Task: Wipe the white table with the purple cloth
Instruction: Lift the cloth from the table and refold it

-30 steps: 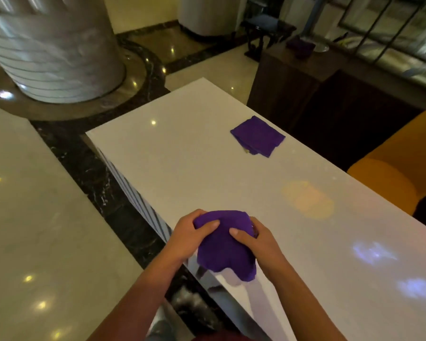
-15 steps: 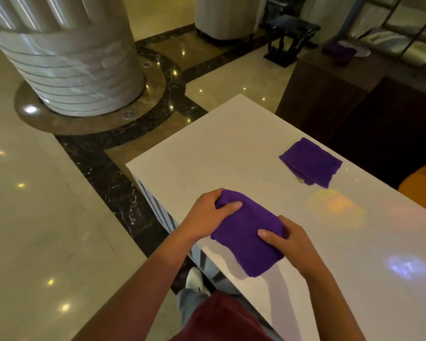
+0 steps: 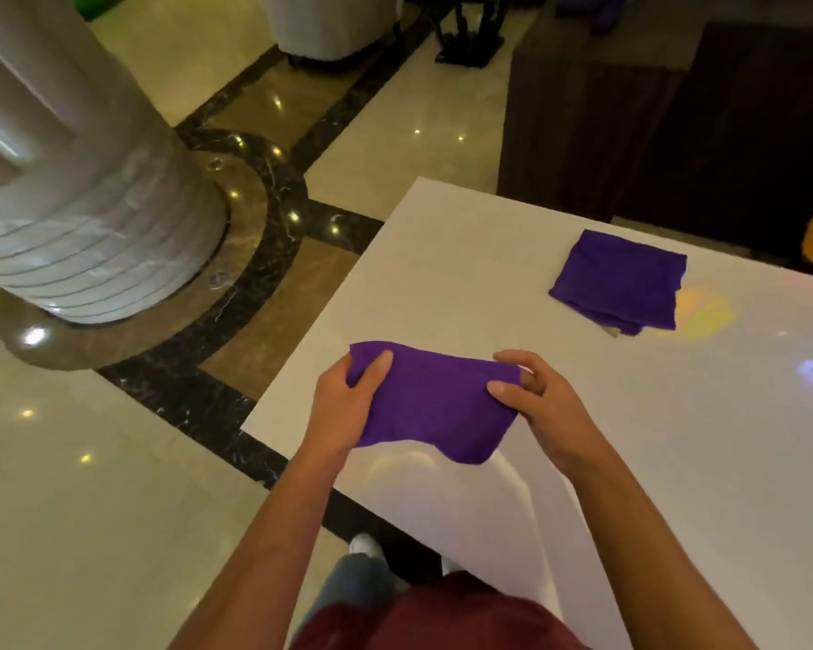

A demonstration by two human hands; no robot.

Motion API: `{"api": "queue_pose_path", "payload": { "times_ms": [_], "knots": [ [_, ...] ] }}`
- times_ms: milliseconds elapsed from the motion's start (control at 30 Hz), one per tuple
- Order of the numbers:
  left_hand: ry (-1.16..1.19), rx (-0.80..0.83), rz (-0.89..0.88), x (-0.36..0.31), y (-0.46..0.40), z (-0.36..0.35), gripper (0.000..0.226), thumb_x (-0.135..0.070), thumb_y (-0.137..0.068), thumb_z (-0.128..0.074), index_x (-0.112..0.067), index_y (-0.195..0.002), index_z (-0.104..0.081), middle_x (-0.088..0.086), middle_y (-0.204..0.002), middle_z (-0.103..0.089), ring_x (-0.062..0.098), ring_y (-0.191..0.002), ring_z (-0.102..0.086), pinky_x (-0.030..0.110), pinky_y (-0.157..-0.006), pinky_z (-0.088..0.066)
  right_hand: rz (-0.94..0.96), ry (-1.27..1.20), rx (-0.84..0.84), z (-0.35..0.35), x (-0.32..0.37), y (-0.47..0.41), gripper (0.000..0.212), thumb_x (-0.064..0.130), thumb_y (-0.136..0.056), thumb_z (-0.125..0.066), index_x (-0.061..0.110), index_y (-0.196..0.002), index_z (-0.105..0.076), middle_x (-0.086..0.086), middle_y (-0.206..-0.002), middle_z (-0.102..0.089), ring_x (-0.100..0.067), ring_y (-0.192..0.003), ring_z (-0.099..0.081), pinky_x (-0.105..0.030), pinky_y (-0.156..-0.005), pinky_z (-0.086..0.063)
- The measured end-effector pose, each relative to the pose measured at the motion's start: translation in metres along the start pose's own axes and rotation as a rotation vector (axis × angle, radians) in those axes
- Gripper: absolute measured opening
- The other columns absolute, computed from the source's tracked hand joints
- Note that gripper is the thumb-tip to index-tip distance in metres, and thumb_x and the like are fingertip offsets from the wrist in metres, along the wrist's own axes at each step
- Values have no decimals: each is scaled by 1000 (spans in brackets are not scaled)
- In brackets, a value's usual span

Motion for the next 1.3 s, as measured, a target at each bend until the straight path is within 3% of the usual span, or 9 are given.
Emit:
{"api": "queue_pose_path", "payload": {
  "times_ms": [200,333,400,600,800,933,1100,1200,1300],
  "knots": [
    [-35,130,32,7,-82,-26,14,-50,-95,-70,-37,-96,-74,-15,-96,-79,4,-86,-75,21,-66,-57,9,-14,-139,6,-13,-9,35,13,-96,-78,21,-127,-64,2,-116,-78,-19,-110,-75,-26,-81,-61],
    [-101,311,41,6,-134,-56,13,-54,-94,-68,-43,-94,-74,-23,-94,-76,4,-90,-72,23,-72,-54,27,140,-350,20,-2,-29,30,14,-104,-67,34,-126,-65,4,-93,-75,-18,-84,-70,-27,-71,-60],
    [-116,381,54,0,-162,-66,9,-56,-94,-66,-51,-90,-73,-26,-93,-74,3,-89,-71,24,-71,-54,20,181,-435,24,6,-48,30,15,-105,-64,39,-125,-67,-1,-96,-74,-25,-86,-69,-26,-68,-59],
    [-193,566,52,-14,-242,-88,17,-47,-103,-57,-36,-102,-70,-20,-96,-76,5,-95,-72,15,-68,-55,28,243,-595,35,29,-128,43,9,-108,-58,30,-145,-56,-6,-115,-74,-18,-103,-72,-24,-78,-61],
    [-295,637,-16,-23,-339,-148,35,-32,-107,-56,-9,-131,-67,7,-125,-70,27,-119,-66,42,-105,-53,-149,451,-681,84,40,-230,43,9,-104,-65,23,-144,-62,-9,-118,-73,-26,-108,-71,-45,-97,-62],
    [-398,641,-43,-16,-389,-191,36,-34,-104,-59,-8,-128,-70,10,-123,-72,28,-117,-67,42,-105,-52,-243,500,-718,121,34,-279,35,10,-103,-66,25,-135,-67,-4,-119,-71,-22,-109,-70,-42,-99,-62],
    [-612,432,-276,-41,-432,-217,39,-31,-102,-61,-17,-139,-59,8,-125,-69,25,-114,-64,33,-94,-48,-213,565,-763,153,39,-323,30,11,-103,-68,25,-128,-65,9,-110,-70,-8,-97,-68,-33,-96,-62],
    [-720,235,-549,-62,-425,-215,52,-30,-99,-63,-17,-148,-48,6,-146,-56,23,-131,-54,33,-109,-46,-190,708,-826,159,42,-338,46,16,-103,-67,27,-146,-56,1,-137,-67,-16,-119,-65,-33,-102,-56],
    [-801,321,-858,-65,-386,-237,52,-34,-98,-57,-13,-144,-51,11,-155,-47,31,-145,-43,41,-119,-36,-95,945,-941,146,53,-333,50,20,-102,-65,26,-150,-54,-1,-154,-55,-22,-140,-51,-37,-113,-46]
  ]
}}
Point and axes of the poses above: each hand's wrist, its own y-axis away from the middle knuckle, its own z-axis out of the back of the hand, x = y × z, the point moved 10 cm from there along -y, towards the middle knuckle
